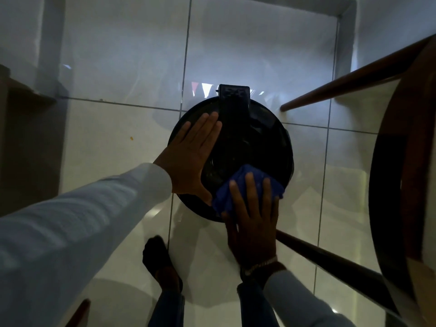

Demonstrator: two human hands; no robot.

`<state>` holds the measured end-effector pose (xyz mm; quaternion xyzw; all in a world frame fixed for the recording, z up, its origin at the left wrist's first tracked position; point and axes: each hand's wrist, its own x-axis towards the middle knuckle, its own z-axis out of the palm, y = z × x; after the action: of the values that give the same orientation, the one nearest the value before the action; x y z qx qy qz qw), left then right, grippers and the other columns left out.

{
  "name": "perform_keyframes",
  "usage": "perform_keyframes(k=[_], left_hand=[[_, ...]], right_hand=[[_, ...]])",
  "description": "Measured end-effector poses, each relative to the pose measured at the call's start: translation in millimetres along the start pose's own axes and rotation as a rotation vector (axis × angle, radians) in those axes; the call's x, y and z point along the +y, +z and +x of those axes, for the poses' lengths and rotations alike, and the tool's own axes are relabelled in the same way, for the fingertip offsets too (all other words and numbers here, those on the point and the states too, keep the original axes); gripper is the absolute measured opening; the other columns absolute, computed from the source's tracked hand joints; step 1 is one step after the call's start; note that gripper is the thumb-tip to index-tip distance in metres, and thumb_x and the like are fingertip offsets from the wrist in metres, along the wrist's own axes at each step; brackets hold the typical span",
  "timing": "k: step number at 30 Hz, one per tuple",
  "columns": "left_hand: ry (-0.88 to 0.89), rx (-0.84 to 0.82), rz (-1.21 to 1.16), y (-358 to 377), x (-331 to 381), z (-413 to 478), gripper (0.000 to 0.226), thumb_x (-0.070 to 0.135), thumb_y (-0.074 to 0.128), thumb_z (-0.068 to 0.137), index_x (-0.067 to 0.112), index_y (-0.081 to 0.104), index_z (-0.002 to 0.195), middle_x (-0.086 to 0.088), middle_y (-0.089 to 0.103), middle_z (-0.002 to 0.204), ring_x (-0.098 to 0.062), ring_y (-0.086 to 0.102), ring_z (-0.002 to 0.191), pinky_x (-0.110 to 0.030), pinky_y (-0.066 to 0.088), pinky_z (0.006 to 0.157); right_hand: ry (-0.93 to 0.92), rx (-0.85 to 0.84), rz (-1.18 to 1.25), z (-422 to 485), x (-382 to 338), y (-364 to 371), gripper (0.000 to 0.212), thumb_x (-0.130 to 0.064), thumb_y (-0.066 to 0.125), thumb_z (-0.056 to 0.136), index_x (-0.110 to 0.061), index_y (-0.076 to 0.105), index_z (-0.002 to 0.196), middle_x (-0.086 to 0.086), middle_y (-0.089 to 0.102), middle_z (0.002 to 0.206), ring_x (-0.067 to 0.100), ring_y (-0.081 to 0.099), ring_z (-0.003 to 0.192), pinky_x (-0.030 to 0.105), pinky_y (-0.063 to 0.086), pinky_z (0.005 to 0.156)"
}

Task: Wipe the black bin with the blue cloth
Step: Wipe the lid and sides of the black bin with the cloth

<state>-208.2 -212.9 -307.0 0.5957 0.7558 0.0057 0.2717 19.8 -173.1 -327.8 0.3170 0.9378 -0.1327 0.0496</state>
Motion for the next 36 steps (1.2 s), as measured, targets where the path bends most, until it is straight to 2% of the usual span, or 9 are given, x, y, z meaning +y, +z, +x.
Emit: perform_keyframes(k=[6, 11, 16, 19, 22, 25, 30, 33, 36], left_hand=[[0.02, -0.004, 0.008, 3.0, -3.3, -0.4, 0.147, 0.086, 0.06, 0.046, 0.01, -0.013, 0.148, -0.013, -0.016, 0.16, -0.029, -0.018, 0.147, -0.052, 0.002, 0.122], [-0.004, -0.016, -0.065, 3.7, -2.4, 2.6, 0.15, 0.086, 0.063, 0.044, 0.013, -0.021, 0.146, -0.007, -0.025, 0.159, -0.023, -0.026, 0.145, -0.048, -0.006, 0.122], [0.008, 0.054, -0.052, 6.2, -2.2, 0.8, 0.145, 0.084, 0.063, 0.048, 0.009, -0.011, 0.148, -0.012, -0.015, 0.161, -0.027, -0.017, 0.147, -0.049, -0.004, 0.122], [0.02, 0.07, -0.073, 8.6, -4.3, 0.7, 0.141, 0.079, 0.065, 0.053, 0.009, -0.012, 0.148, -0.012, -0.015, 0.16, -0.028, -0.018, 0.147, -0.05, -0.004, 0.122], [0.058, 0.022, -0.055, 6.4, -8.7, 3.4, 0.145, 0.079, 0.066, 0.049, 0.01, -0.017, 0.147, -0.012, -0.021, 0.159, -0.028, -0.022, 0.146, -0.05, -0.006, 0.121], [0.076, -0.023, -0.033, 4.0, -14.1, 2.4, 0.149, 0.08, 0.067, 0.045, 0.011, -0.019, 0.146, -0.011, -0.023, 0.159, -0.027, -0.024, 0.145, -0.049, -0.007, 0.121], [0.064, -0.023, -0.051, 4.6, -13.4, 1.9, 0.15, 0.078, 0.071, 0.045, 0.015, -0.022, 0.145, -0.007, -0.026, 0.158, -0.025, -0.025, 0.145, -0.048, -0.007, 0.121], [0.064, -0.012, -0.056, 3.5, -13.5, 0.8, 0.15, 0.078, 0.071, 0.045, 0.015, -0.021, 0.146, -0.007, -0.025, 0.159, -0.025, -0.024, 0.146, -0.049, -0.006, 0.122], [0.06, -0.014, -0.064, 4.2, -13.4, 0.3, 0.15, 0.076, 0.072, 0.045, 0.015, -0.021, 0.146, -0.007, -0.025, 0.158, -0.025, -0.024, 0.145, -0.048, -0.008, 0.121]], right_hand=[[-0.058, 0.037, -0.044, 50.9, 5.2, -6.0, 0.056, -0.049, 0.035, 0.094, -0.032, 0.025, 0.146, 0.003, 0.021, 0.158, 0.033, 0.012, 0.146, 0.064, 0.013, 0.113], [0.004, 0.057, -0.046, 142.3, -4.1, -23.6, 0.058, -0.05, 0.035, 0.094, -0.034, 0.019, 0.147, 0.003, 0.015, 0.16, 0.033, 0.007, 0.147, 0.064, 0.009, 0.114], [0.018, 0.073, -0.053, 54.9, -12.0, -1.4, 0.056, -0.048, 0.032, 0.095, -0.03, 0.022, 0.148, 0.004, 0.018, 0.159, 0.031, 0.008, 0.147, 0.063, 0.014, 0.114], [-0.023, 0.066, -0.077, -9.7, -14.2, 19.7, 0.071, -0.039, 0.05, 0.089, -0.03, 0.014, 0.149, 0.004, 0.013, 0.159, 0.033, 0.004, 0.147, 0.067, 0.019, 0.111], [-0.069, 0.104, -0.103, -4.9, -7.6, 21.7, 0.08, -0.037, 0.057, 0.084, -0.032, 0.01, 0.149, 0.003, 0.014, 0.157, 0.033, 0.006, 0.146, 0.067, 0.019, 0.11], [-0.107, 0.126, -0.048, 38.0, 1.4, 3.9, 0.063, -0.045, 0.046, 0.089, -0.029, 0.025, 0.145, 0.007, 0.026, 0.156, 0.033, 0.015, 0.144, 0.064, 0.017, 0.112], [0.154, 0.169, 0.056, 95.7, 11.9, -16.8, 0.056, -0.051, 0.032, 0.094, -0.028, 0.029, 0.145, 0.009, 0.023, 0.158, 0.034, 0.017, 0.144, 0.058, 0.023, 0.112], [0.263, 0.212, 0.084, 62.5, 9.6, -9.1, 0.056, -0.044, 0.043, 0.094, -0.024, 0.031, 0.145, 0.012, 0.026, 0.156, 0.035, 0.025, 0.141, 0.054, 0.029, 0.111], [0.509, 0.309, 0.314, 22.4, -15.1, 0.3, 0.055, -0.035, 0.049, 0.093, -0.019, 0.034, 0.143, 0.017, 0.026, 0.155, 0.034, 0.031, 0.138, 0.049, 0.031, 0.112]])
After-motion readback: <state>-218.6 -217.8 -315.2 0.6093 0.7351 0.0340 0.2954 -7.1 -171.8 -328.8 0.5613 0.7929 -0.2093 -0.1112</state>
